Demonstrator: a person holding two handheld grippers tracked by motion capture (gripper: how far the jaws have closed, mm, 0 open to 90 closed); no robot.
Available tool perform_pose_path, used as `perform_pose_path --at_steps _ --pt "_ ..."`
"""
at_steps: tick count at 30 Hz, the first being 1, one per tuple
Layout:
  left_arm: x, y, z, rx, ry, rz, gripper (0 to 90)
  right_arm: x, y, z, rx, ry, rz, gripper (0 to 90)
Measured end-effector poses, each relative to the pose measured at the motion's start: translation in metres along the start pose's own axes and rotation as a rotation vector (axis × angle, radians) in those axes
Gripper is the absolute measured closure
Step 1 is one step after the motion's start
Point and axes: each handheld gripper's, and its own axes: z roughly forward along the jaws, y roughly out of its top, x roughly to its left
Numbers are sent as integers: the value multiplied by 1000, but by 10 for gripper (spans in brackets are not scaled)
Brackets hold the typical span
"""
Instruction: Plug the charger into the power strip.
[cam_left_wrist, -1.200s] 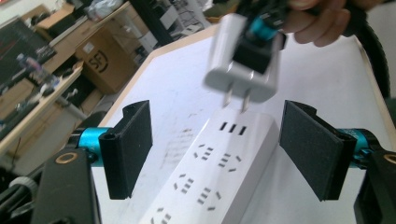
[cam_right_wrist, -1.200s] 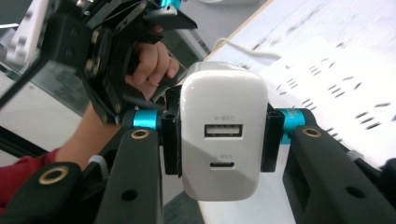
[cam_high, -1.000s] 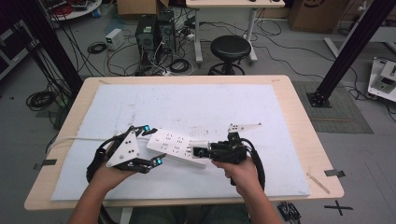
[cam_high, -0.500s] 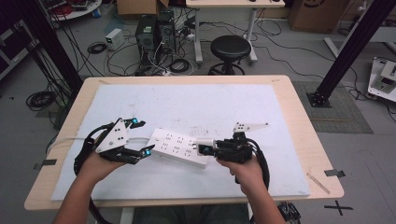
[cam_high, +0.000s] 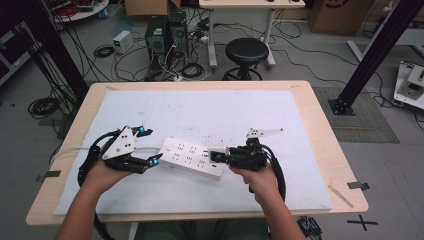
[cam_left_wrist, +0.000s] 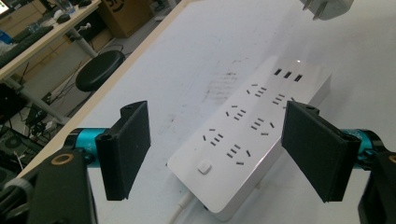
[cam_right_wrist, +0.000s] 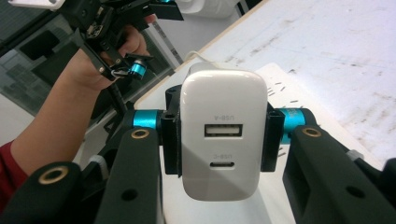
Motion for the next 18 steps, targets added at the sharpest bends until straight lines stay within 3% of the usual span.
perform_pose_path --at_steps 3,12,15,16,18 --pt "1 -4 2 0 4 -11 240 -2 2 2 5 -26 -19 628" --pt "4 -12 5 8 0 -29 240 1 11 11 41 -159 -183 629" --pt "4 -14 5 10 -1 -31 241 1 13 14 67 -185 -227 629" --pt "3 -16 4 13 -3 -35 240 2 15 16 101 -220 -268 629" --pt "4 -18 3 20 -3 -29 240 2 17 19 149 -243 -304 629"
